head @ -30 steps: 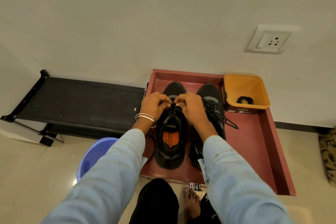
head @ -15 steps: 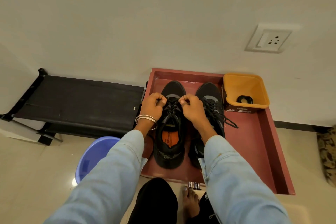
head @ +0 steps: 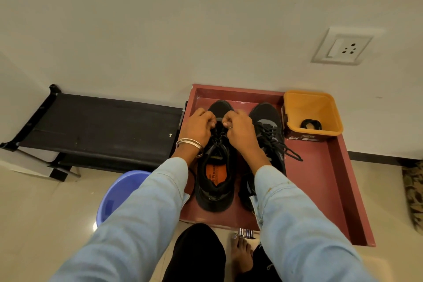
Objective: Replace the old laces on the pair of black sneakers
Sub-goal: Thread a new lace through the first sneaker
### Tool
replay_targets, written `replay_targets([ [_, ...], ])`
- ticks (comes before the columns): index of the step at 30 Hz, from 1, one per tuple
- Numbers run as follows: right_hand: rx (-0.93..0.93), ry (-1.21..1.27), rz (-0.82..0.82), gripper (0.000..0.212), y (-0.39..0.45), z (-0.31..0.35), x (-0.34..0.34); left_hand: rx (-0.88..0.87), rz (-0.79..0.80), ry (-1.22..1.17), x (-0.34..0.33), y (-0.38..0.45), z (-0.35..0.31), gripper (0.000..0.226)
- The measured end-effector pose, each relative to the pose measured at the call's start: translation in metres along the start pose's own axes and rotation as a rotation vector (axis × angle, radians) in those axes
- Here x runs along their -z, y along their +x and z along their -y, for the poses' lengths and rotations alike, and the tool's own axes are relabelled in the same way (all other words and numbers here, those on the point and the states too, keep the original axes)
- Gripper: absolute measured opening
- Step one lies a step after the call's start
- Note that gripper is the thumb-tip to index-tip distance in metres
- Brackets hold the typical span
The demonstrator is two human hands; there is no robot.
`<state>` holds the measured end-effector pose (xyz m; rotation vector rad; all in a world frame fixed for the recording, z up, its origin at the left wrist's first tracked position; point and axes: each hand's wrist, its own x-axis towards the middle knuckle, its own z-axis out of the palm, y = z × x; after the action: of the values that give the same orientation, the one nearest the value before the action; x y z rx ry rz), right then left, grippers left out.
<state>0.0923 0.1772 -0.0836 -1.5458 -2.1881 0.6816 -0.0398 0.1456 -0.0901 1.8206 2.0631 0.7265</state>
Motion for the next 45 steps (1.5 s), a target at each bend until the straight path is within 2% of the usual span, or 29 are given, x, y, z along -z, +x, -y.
replay_targets([
  [3,-0.1,0.192,0.008,0.02,-0.001,0.0,0.0,0.129,-0.01,-0.201,0.001,-0.001,0.001,0.011],
  [5,-0.192,0.409,0.043,0.013,-0.005,-0.002,0.009,0.229,0.023,-0.411,0.01,-0.008,0.002,0.015],
  [6,-0.249,0.542,0.076,0.017,-0.009,-0.001,0.015,0.241,0.064,-0.492,0.018,-0.015,0.002,0.021],
  [8,-0.301,0.699,0.188,0.041,-0.02,-0.001,0.027,0.184,0.241,-0.54,0.033,-0.029,0.001,0.041],
  [10,-0.292,0.61,0.381,0.066,-0.03,0.004,0.033,0.126,0.448,-0.374,0.037,-0.04,0.001,0.065],
  [11,-0.279,0.489,0.461,0.071,-0.034,0.008,0.033,0.126,0.524,-0.229,0.035,-0.045,0.001,0.08],
  [12,-0.259,0.338,0.507,0.067,-0.036,0.013,0.032,0.142,0.569,-0.101,0.03,-0.048,-0.001,0.092],
  [14,-0.217,0.054,0.505,0.038,-0.04,0.025,0.025,0.177,0.553,0.025,0.017,-0.053,-0.006,0.1],
  [15,-0.196,-0.059,0.463,0.023,-0.042,0.03,0.022,0.191,0.511,0.056,0.008,-0.054,-0.009,0.096],
  [18,-0.121,-0.244,0.288,0.012,-0.053,0.043,0.015,0.254,0.33,0.213,-0.003,-0.056,-0.019,0.074],
  [21,-0.099,-0.288,0.136,0.02,-0.062,0.043,0.006,0.313,0.205,0.255,-0.007,-0.057,-0.02,0.056],
  [25,-0.209,-0.275,0.03,0.026,-0.069,0.037,-0.011,0.319,0.1,0.221,-0.009,-0.063,-0.02,0.036],
  [34,-0.259,-0.263,0.007,0.026,-0.069,0.033,-0.012,0.381,0.047,0.216,-0.007,-0.065,-0.027,0.027],
  [40,-0.195,-0.39,0.039,0.026,-0.07,0.031,-0.015,0.376,0.111,0.242,-0.004,-0.064,-0.029,0.031],
  [45,-0.262,-0.299,0.022,0.027,-0.069,0.03,-0.014,0.428,0.061,0.184,-0.004,-0.065,-0.031,0.029],
])
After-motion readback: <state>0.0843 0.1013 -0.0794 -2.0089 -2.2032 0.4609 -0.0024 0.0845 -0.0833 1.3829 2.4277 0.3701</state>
